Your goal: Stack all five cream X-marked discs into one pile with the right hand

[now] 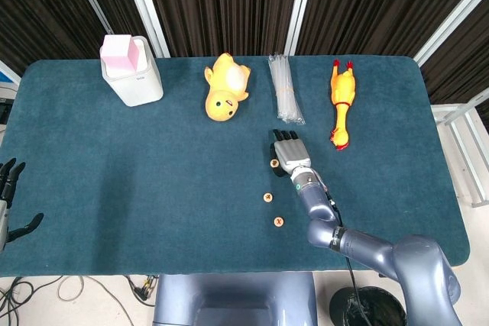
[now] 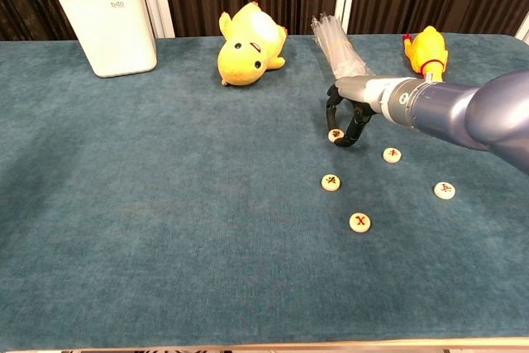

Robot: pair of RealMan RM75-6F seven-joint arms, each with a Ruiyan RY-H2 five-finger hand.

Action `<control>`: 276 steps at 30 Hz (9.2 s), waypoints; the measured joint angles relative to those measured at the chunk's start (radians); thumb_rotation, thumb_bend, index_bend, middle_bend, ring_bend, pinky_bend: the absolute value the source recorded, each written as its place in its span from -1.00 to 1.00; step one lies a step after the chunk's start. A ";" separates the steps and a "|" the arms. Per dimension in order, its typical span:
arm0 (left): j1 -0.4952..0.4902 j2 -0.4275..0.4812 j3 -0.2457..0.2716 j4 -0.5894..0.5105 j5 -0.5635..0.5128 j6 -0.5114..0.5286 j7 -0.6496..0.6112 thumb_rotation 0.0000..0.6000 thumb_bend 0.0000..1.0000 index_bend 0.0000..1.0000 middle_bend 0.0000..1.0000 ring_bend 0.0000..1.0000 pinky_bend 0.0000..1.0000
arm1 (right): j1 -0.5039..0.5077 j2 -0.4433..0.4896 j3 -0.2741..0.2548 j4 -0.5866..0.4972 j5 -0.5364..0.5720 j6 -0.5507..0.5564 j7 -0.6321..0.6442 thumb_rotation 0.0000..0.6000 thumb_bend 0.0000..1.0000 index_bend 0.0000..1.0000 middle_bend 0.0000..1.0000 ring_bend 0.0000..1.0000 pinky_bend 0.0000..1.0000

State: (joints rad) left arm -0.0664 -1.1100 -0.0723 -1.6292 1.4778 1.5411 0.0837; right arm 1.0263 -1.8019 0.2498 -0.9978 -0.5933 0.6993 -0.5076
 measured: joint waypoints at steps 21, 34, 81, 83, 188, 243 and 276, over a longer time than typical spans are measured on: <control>0.000 0.003 0.001 0.000 0.000 -0.001 -0.003 1.00 -0.66 -0.94 -1.00 -1.00 -0.89 | -0.037 0.134 -0.022 -0.173 -0.043 0.035 0.002 1.00 -0.18 0.10 -0.98 -0.93 -0.92; 0.000 0.002 0.000 -0.002 -0.002 0.000 0.002 1.00 -0.66 -0.94 -1.00 -1.00 -0.89 | -0.153 0.296 -0.090 -0.385 -0.182 0.113 0.084 1.00 -0.18 0.10 -0.98 -0.93 -0.92; 0.001 0.004 0.001 -0.004 0.000 0.000 -0.002 1.00 -0.66 -0.94 -1.00 -1.00 -0.88 | -0.165 0.263 -0.127 -0.295 -0.182 0.054 0.110 1.00 -0.18 0.10 -0.98 -0.93 -0.92; 0.001 0.004 0.001 -0.004 -0.001 0.000 -0.002 1.00 -0.66 -0.94 -1.00 -1.00 -0.88 | -0.164 0.261 -0.127 -0.295 -0.182 0.055 0.111 1.00 -0.18 0.10 -0.98 -0.93 -0.92; 0.000 -0.002 -0.002 -0.002 -0.007 0.000 0.013 1.00 -0.66 -0.94 -1.00 -1.00 -0.88 | -0.152 0.347 -0.125 -0.401 -0.192 0.077 0.110 1.00 -0.18 -0.42 -0.98 -0.93 -0.93; 0.000 0.004 0.000 -0.005 -0.005 -0.002 0.003 1.00 -0.66 -0.93 -1.00 -1.00 -0.88 | -0.426 0.377 -0.241 -0.450 -0.561 0.247 0.299 1.00 -0.18 -0.24 -0.98 -0.93 -0.93; 0.001 0.002 -0.001 -0.005 -0.006 -0.001 0.008 1.00 -0.66 -0.92 -1.00 -1.00 -0.88 | -0.450 0.345 -0.215 -0.397 -0.585 0.204 0.323 1.00 -0.18 -0.04 -0.98 -0.93 -0.93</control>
State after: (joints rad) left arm -0.0656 -1.1078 -0.0729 -1.6339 1.4722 1.5402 0.0919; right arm 0.5761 -1.4567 0.0353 -1.3951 -1.1779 0.9032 -0.1842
